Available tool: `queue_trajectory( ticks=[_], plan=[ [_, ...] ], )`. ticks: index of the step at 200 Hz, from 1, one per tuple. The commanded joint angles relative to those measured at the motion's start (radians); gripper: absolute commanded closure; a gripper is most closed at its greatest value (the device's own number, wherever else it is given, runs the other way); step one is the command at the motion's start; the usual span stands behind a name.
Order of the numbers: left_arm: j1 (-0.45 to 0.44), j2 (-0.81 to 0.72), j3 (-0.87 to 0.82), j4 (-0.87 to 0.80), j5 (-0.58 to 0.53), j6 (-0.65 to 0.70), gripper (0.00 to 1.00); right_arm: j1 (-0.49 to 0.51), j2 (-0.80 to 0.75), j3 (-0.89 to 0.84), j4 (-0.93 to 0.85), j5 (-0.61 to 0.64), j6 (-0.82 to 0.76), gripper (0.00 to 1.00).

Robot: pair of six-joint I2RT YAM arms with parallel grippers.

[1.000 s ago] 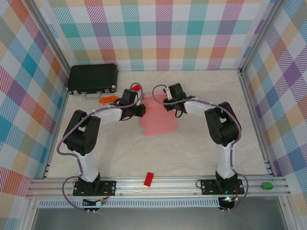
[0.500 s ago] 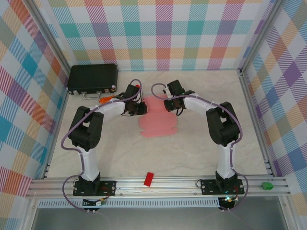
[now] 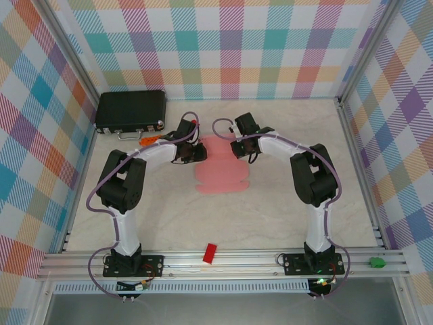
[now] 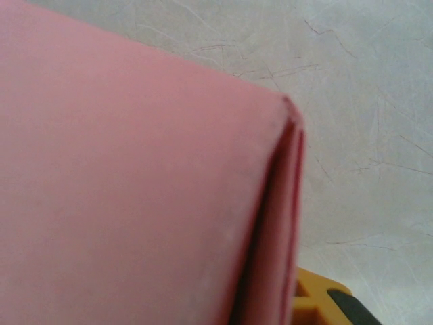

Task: Fold the paper box

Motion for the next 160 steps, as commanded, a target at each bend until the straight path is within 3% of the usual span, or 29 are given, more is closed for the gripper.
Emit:
queue_trajectory(
  ticks=[1, 43, 74, 160],
  plan=[
    [0.008, -0.029, -0.025, 0.089, -0.007, 0.004, 0.76, 0.005, 0.016, 0.037, -0.037, -0.006, -0.034, 0.81],
    [0.013, -0.015, -0.022, 0.121, -0.004, 0.029, 0.76, 0.004, 0.028, 0.054, -0.048, -0.015, -0.04, 0.81],
    [0.013, -0.01, -0.023, 0.113, 0.015, 0.005, 0.85, 0.004, 0.041, 0.069, -0.048, 0.007, -0.018, 0.82],
    [0.011, -0.016, -0.058, 0.105, 0.052, -0.046, 0.94, 0.015, 0.096, 0.085, 0.008, 0.186, 0.154, 0.84]
  ],
)
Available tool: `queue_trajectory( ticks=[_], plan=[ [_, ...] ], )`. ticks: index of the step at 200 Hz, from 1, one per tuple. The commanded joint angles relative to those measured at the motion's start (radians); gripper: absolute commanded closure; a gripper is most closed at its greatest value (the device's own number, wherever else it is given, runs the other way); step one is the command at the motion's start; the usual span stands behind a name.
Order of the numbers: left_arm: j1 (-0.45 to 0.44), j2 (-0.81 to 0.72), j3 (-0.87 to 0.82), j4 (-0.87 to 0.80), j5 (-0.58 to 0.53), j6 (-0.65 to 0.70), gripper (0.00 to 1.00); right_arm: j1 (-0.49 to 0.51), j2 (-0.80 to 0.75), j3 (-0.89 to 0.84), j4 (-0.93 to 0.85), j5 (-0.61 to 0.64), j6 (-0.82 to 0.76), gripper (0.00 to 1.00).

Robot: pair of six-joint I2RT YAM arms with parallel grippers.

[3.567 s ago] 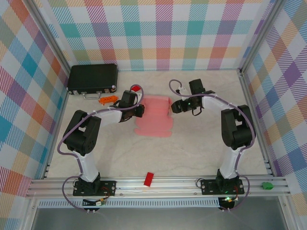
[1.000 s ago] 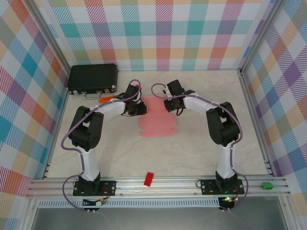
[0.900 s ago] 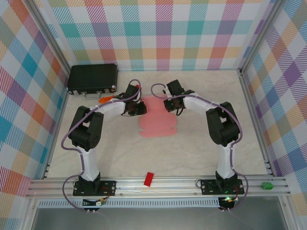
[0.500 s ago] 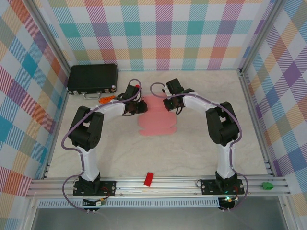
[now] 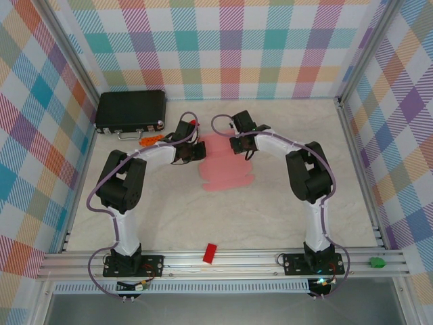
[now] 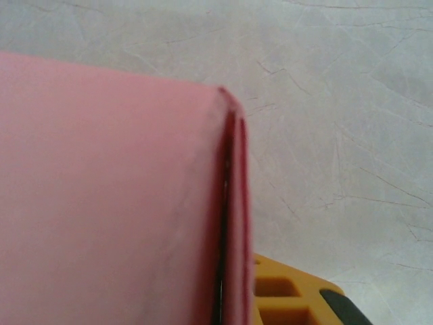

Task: Fold the paper box

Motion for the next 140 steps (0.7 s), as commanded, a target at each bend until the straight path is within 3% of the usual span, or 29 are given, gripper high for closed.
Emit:
queue_trajectory(
  ticks=[1, 73, 140],
  plan=[
    [0.004, -0.013, -0.017, -0.005, 0.033, -0.034, 0.94, 0.013, 0.03, 0.011, -0.008, 0.082, 0.072, 0.84],
    [0.004, 0.003, 0.008, -0.026, 0.051, -0.023, 0.95, 0.054, 0.083, 0.062, -0.046, 0.277, 0.144, 0.85],
    [0.006, 0.025, 0.019, -0.029, 0.06, -0.023, 0.95, 0.06, 0.116, 0.102, -0.082, 0.311, 0.185, 0.84]
  ],
)
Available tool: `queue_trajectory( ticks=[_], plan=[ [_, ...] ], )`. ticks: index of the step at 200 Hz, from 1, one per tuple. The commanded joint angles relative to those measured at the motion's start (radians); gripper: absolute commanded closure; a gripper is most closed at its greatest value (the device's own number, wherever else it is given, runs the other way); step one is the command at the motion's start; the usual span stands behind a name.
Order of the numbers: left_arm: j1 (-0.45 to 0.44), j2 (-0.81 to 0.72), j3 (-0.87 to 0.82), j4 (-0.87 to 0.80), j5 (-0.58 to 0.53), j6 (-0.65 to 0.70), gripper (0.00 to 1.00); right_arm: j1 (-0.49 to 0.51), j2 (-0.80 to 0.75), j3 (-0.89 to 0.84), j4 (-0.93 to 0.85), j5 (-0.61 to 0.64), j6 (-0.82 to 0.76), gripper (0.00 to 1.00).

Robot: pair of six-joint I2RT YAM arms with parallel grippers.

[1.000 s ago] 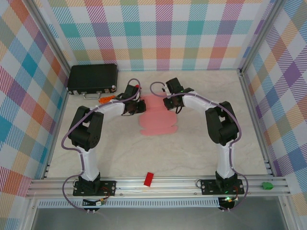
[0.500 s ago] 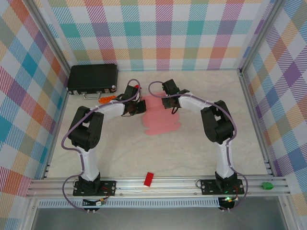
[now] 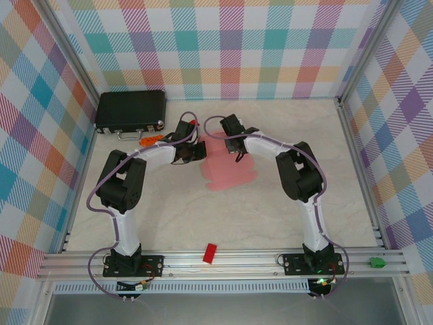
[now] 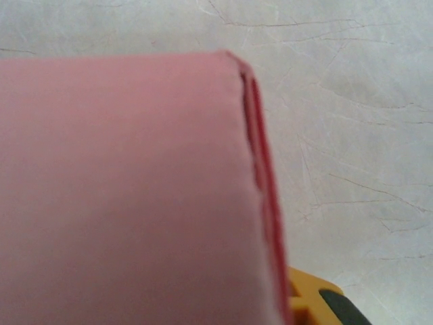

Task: Fold the paper box

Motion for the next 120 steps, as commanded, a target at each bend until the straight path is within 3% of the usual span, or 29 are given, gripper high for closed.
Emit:
queue_trajectory(
  ticks=[1, 55, 120],
  plan=[
    [0.005, 0.022, 0.018, -0.029, 0.041, -0.017, 0.95, -0.006, 0.041, 0.028, -0.069, 0.053, 0.035, 0.84],
    [0.005, 0.03, 0.02, -0.036, 0.034, -0.014, 0.95, -0.006, 0.038, 0.021, -0.057, 0.057, 0.036, 0.83],
    [0.004, 0.025, 0.021, -0.052, 0.015, -0.004, 0.95, -0.013, -0.067, -0.094, 0.03, -0.044, -0.032, 0.68]
  ],
)
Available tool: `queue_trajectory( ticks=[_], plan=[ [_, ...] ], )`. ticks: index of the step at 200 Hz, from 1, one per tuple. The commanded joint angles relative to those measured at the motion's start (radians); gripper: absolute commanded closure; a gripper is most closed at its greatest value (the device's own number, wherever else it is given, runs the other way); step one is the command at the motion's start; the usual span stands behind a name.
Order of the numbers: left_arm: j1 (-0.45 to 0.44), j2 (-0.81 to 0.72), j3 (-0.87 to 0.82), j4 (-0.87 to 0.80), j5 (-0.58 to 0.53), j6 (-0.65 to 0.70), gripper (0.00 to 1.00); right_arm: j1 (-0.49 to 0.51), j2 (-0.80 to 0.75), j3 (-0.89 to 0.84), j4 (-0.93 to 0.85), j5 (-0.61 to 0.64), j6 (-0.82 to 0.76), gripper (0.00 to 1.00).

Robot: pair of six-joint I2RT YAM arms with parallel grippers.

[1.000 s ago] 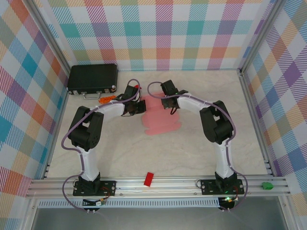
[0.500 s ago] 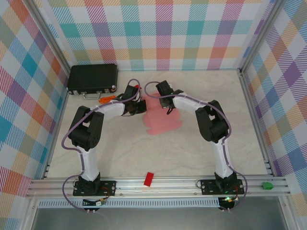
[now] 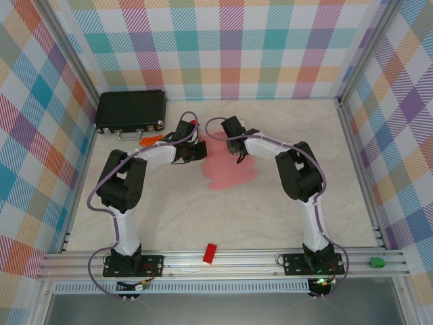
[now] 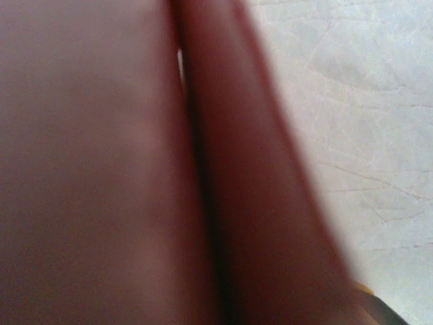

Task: Fold the paper box

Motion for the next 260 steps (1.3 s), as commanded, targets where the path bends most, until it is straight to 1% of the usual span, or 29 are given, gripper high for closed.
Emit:
queue_trajectory(
  ticks=[1, 44, 66, 84, 127, 176, 201, 222, 248, 260],
  plan=[
    [0.004, 0.019, 0.014, -0.051, 0.008, -0.004, 0.95, -0.006, -0.06, -0.051, 0.013, -0.05, -0.035, 0.68],
    [0.005, 0.022, 0.021, -0.06, 0.005, -0.002, 0.95, -0.011, -0.115, -0.089, 0.021, -0.098, -0.071, 0.61],
    [0.005, 0.025, 0.025, -0.064, 0.002, 0.002, 0.95, -0.012, -0.137, -0.106, 0.031, -0.138, -0.091, 0.53],
    [0.004, 0.025, 0.028, -0.067, 0.002, 0.001, 0.95, -0.013, -0.148, -0.11, 0.025, -0.144, -0.095, 0.47],
    [0.003, 0.024, 0.034, -0.076, 0.005, 0.0, 0.95, -0.032, -0.185, -0.133, 0.011, -0.166, -0.08, 0.4],
    [0.004, 0.027, 0.042, -0.09, 0.003, -0.003, 0.98, -0.043, -0.279, -0.228, 0.054, -0.284, -0.113, 0.36],
    [0.005, 0.025, 0.046, -0.097, -0.004, -0.022, 0.99, -0.048, -0.367, -0.321, 0.118, -0.357, -0.128, 0.34],
    [0.003, 0.025, 0.046, -0.097, 0.001, -0.051, 0.99, -0.052, -0.451, -0.388, 0.126, -0.412, -0.124, 0.34],
    [0.003, 0.024, 0.043, -0.099, 0.007, -0.082, 1.0, -0.055, -0.56, -0.461, 0.104, -0.464, -0.084, 0.34],
    [0.003, 0.021, 0.045, -0.106, 0.0, -0.094, 1.0, -0.056, -0.607, -0.498, 0.081, -0.46, -0.034, 0.33]
  ],
)
